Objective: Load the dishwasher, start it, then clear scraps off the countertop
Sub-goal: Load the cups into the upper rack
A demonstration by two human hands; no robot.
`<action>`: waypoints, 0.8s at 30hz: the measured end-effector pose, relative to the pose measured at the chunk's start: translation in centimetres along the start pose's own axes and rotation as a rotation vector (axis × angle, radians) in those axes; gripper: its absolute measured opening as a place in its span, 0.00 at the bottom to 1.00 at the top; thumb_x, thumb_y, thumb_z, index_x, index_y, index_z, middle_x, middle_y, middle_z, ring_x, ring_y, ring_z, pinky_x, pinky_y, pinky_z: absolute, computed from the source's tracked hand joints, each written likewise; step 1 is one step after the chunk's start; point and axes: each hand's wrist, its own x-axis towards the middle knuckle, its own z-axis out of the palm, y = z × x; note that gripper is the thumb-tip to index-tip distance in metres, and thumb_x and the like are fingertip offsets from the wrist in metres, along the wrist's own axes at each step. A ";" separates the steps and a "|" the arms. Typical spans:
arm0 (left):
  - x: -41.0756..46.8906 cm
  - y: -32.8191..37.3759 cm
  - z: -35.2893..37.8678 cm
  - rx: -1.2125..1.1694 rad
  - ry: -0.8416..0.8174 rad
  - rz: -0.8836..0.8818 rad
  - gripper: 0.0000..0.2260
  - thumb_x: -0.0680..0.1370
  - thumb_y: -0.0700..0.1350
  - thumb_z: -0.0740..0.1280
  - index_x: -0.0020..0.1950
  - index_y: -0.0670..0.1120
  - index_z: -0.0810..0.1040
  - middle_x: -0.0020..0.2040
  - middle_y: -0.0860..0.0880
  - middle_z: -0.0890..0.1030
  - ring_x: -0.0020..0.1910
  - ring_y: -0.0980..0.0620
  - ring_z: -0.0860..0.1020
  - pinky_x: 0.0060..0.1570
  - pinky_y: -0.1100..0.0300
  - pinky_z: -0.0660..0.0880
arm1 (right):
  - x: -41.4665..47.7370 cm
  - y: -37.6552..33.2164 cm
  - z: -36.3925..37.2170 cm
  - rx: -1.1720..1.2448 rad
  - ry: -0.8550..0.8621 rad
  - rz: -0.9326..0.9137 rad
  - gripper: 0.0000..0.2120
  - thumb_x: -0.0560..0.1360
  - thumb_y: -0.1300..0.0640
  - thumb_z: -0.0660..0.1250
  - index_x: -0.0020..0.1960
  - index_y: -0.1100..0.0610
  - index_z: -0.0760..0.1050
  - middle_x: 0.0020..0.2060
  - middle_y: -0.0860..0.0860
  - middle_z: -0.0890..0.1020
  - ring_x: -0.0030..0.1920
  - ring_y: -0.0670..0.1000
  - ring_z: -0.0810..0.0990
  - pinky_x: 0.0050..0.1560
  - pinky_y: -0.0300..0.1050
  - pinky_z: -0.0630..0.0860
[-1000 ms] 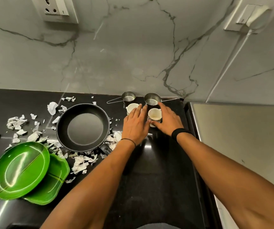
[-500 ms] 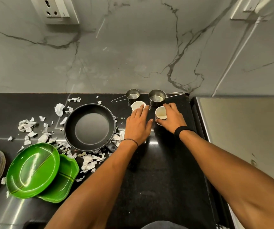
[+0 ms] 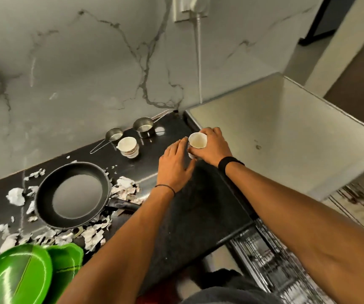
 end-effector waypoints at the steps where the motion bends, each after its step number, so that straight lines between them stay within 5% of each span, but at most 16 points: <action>1: -0.6 1.0 0.4 -0.004 -0.015 0.032 0.32 0.79 0.55 0.68 0.80 0.48 0.62 0.76 0.46 0.70 0.74 0.45 0.67 0.70 0.46 0.69 | -1.2 0.6 -0.7 0.003 0.024 0.023 0.34 0.67 0.42 0.79 0.67 0.53 0.71 0.63 0.53 0.71 0.58 0.58 0.79 0.58 0.51 0.77; 10: -5.4 10.0 4.3 -0.172 -0.180 0.168 0.37 0.74 0.50 0.74 0.79 0.48 0.60 0.73 0.46 0.73 0.71 0.44 0.71 0.68 0.44 0.71 | -12.4 6.6 -6.4 0.148 0.209 0.230 0.29 0.66 0.41 0.78 0.60 0.52 0.74 0.57 0.49 0.74 0.51 0.50 0.76 0.50 0.43 0.74; 14: -8.3 15.5 5.8 -0.331 -0.273 0.246 0.32 0.77 0.48 0.72 0.78 0.51 0.60 0.69 0.46 0.77 0.59 0.41 0.80 0.54 0.45 0.78 | -17.7 10.4 -9.5 0.215 0.288 0.320 0.30 0.66 0.40 0.77 0.62 0.53 0.74 0.57 0.49 0.74 0.53 0.49 0.75 0.53 0.43 0.74; 17: -9.9 19.1 7.8 -0.394 -0.348 0.283 0.33 0.78 0.48 0.72 0.79 0.51 0.58 0.69 0.45 0.76 0.59 0.42 0.80 0.55 0.47 0.78 | -21.4 13.7 -12.1 0.278 0.329 0.335 0.32 0.68 0.37 0.76 0.65 0.52 0.74 0.59 0.49 0.75 0.56 0.50 0.78 0.57 0.45 0.76; 24: -12.8 27.0 12.3 -0.591 -0.531 0.190 0.27 0.80 0.56 0.68 0.75 0.52 0.61 0.62 0.49 0.80 0.57 0.44 0.81 0.54 0.48 0.79 | -30.1 20.9 -16.3 0.399 0.536 0.415 0.24 0.80 0.38 0.61 0.71 0.48 0.71 0.63 0.47 0.78 0.61 0.50 0.79 0.60 0.46 0.77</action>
